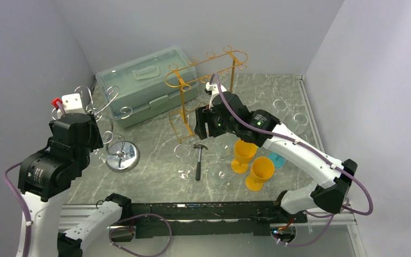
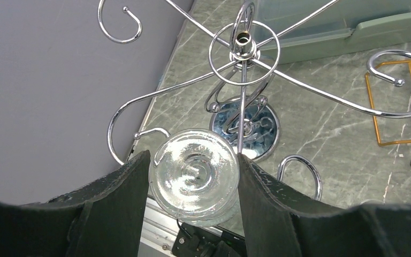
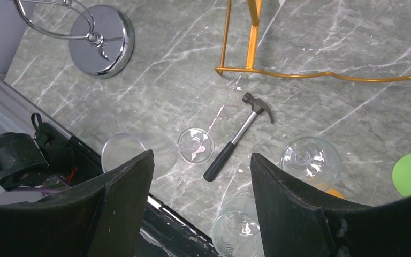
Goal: Take the wine glass off the wine glass rack
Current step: Pick up the wine glass from the wine rack, then place the wine glass at the center of the board.
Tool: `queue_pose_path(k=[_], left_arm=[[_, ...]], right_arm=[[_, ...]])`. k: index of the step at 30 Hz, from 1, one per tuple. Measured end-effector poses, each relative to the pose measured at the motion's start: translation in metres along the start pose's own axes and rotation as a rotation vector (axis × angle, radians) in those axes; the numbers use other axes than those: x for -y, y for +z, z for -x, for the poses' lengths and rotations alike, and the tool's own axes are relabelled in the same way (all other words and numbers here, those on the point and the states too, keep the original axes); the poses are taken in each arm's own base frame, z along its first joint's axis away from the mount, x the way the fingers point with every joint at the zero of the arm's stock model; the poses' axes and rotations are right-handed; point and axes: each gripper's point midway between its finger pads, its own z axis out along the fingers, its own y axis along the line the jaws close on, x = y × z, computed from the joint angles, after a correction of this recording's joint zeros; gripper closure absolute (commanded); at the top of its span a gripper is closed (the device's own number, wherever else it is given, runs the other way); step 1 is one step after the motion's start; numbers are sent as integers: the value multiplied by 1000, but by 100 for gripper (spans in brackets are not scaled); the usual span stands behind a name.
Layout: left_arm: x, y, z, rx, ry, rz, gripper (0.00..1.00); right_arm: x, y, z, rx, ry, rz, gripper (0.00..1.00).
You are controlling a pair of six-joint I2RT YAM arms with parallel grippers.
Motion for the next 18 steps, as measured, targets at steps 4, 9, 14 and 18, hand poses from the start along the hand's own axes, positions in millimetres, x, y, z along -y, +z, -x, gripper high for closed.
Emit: queue_pose_path(k=[4, 9, 14, 18], left_arm=[[1, -4, 1, 1, -6, -23, 55], [2, -9, -2, -15, 0, -50, 55], [3, -16, -2, -19, 3, -87, 55], [4, -22, -3, -20, 7, -123, 55]], right_arm=[[-2, 1, 2, 2, 0, 2, 31], [-4, 2, 3, 2, 4, 4, 31], [-5, 2, 5, 5, 7, 6, 31], [-5, 2, 5, 6, 20, 7, 31]])
